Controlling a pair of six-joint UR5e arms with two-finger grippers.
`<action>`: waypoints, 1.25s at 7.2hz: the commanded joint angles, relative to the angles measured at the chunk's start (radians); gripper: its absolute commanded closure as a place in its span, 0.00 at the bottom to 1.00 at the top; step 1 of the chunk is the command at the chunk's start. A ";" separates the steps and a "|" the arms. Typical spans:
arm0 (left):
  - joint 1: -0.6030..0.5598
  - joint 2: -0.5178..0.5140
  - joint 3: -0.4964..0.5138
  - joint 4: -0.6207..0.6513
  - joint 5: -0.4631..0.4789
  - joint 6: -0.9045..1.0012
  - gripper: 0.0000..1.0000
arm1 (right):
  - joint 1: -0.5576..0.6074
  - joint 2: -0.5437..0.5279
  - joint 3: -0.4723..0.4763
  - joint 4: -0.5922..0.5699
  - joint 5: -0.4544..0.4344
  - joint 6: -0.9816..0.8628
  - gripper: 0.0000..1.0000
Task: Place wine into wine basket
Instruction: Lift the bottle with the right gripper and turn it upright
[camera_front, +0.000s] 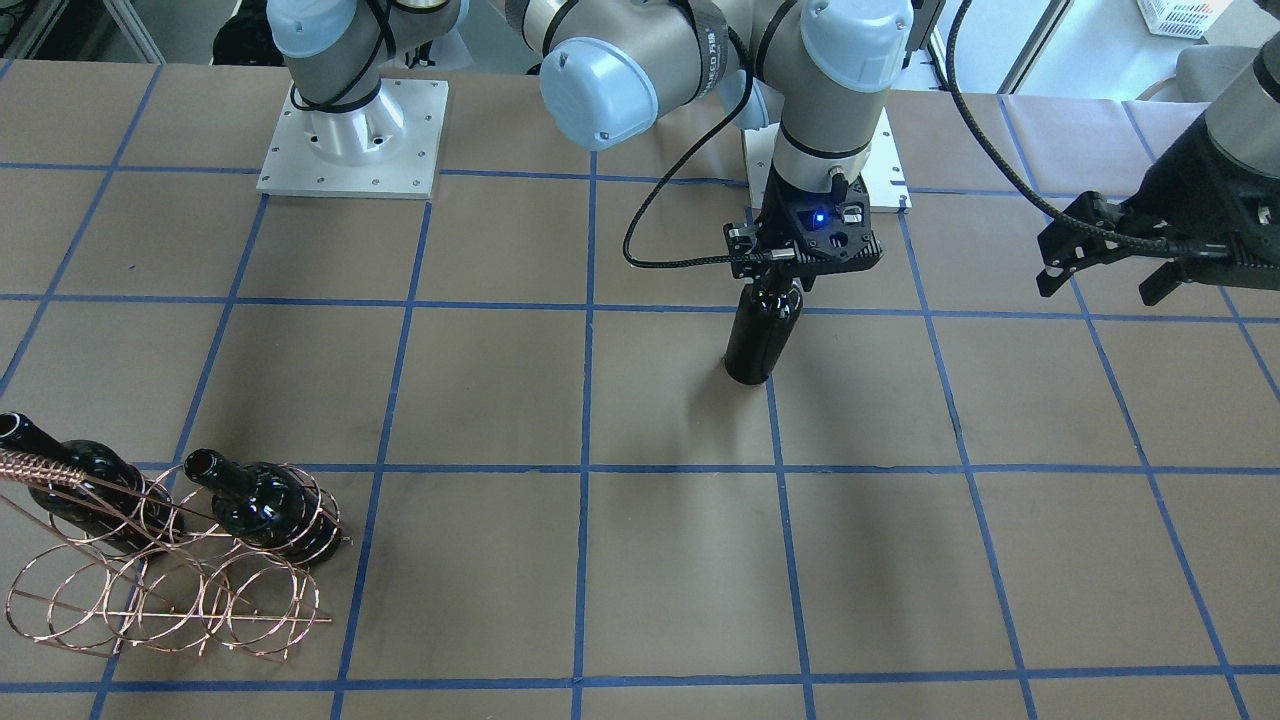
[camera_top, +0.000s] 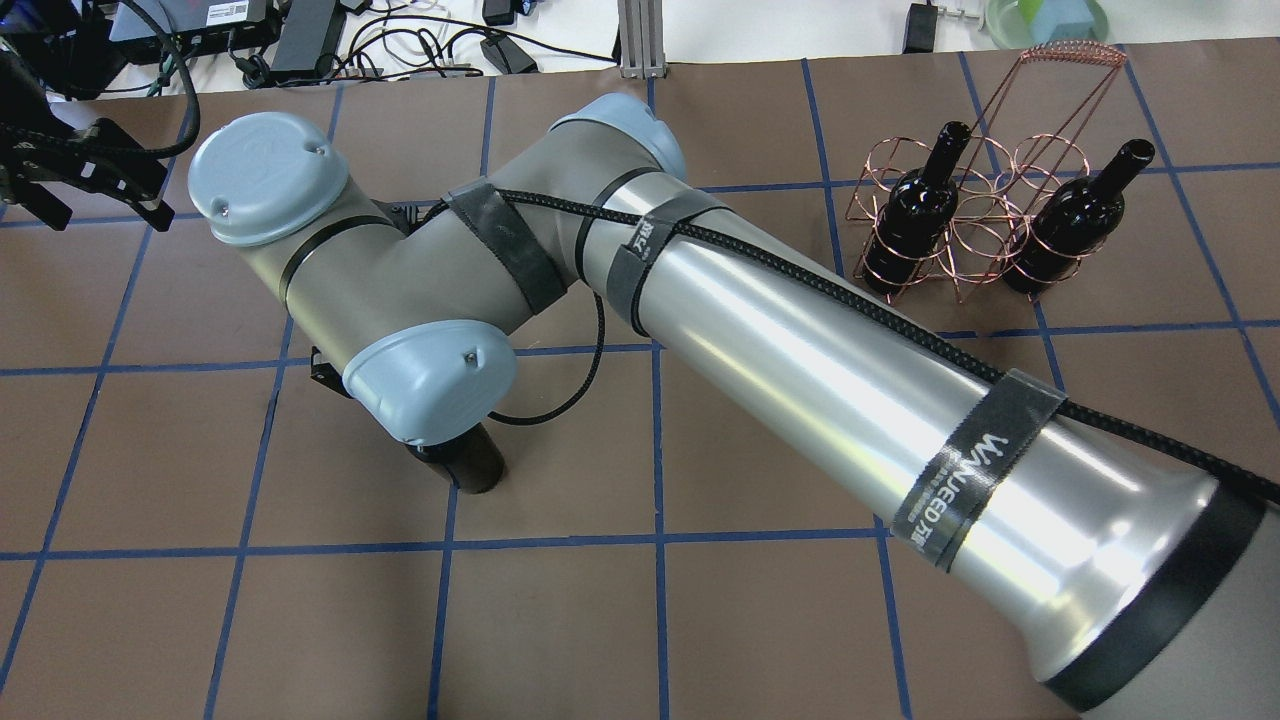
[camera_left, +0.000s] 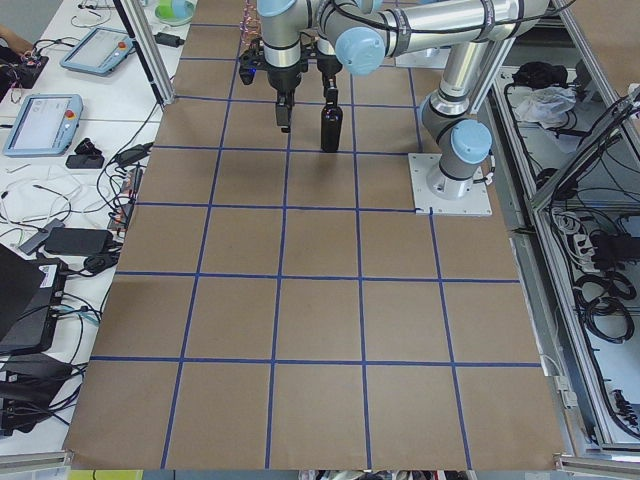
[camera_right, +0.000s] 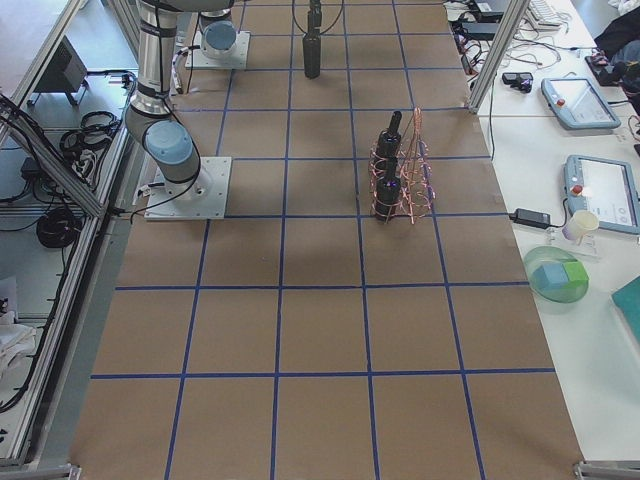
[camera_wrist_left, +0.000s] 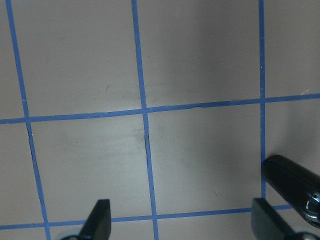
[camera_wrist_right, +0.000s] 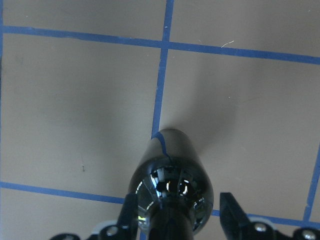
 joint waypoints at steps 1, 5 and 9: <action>0.000 0.002 0.000 0.000 -0.001 0.000 0.00 | 0.000 0.001 0.000 0.016 0.004 0.000 0.46; 0.000 0.000 0.000 0.000 -0.001 0.000 0.00 | -0.002 0.004 -0.001 0.013 0.027 -0.002 1.00; -0.001 0.002 0.000 0.000 -0.001 0.000 0.00 | -0.006 0.005 -0.001 0.012 0.076 0.009 0.98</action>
